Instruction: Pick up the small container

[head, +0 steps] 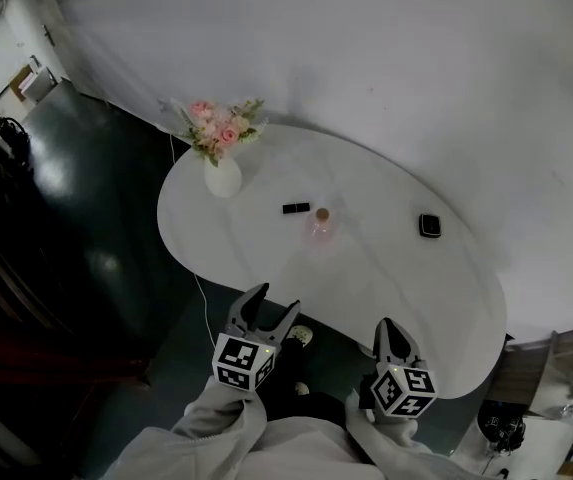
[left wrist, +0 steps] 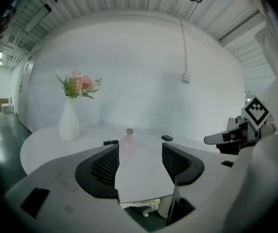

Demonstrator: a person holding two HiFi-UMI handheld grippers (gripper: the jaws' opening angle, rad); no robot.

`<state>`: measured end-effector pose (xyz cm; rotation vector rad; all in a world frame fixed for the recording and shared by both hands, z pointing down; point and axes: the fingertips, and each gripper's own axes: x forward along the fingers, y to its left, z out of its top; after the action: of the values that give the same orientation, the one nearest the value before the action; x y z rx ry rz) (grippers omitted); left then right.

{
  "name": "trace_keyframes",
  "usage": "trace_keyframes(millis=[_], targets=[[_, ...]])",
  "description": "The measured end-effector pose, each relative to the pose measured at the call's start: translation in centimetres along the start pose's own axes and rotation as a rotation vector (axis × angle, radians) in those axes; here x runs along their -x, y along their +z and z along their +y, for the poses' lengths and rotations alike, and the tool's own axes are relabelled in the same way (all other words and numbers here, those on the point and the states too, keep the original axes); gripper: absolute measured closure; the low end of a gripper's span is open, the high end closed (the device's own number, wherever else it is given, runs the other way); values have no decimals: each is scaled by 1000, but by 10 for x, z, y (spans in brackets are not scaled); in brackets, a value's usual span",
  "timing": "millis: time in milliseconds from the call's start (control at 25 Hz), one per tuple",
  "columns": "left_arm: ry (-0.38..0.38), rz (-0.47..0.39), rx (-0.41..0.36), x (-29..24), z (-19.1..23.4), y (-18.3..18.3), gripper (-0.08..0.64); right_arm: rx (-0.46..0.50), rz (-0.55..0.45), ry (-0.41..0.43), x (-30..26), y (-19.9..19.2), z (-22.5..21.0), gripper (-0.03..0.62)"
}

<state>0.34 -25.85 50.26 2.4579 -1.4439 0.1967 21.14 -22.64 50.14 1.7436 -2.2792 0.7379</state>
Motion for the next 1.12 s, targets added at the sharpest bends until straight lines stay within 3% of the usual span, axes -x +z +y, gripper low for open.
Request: trace_keyframes(millis=[600, 920, 1120], targets=[[-142, 29, -51, -109, 36, 38, 295, -42, -40, -111, -72, 56, -26, 543], [-236, 51, -90, -146, 43, 41, 295, -72, -50, -166, -93, 60, -30, 543], [-283, 68, -160, -169, 45, 37, 295, -87, -34, -195, -101, 57, -33, 543]])
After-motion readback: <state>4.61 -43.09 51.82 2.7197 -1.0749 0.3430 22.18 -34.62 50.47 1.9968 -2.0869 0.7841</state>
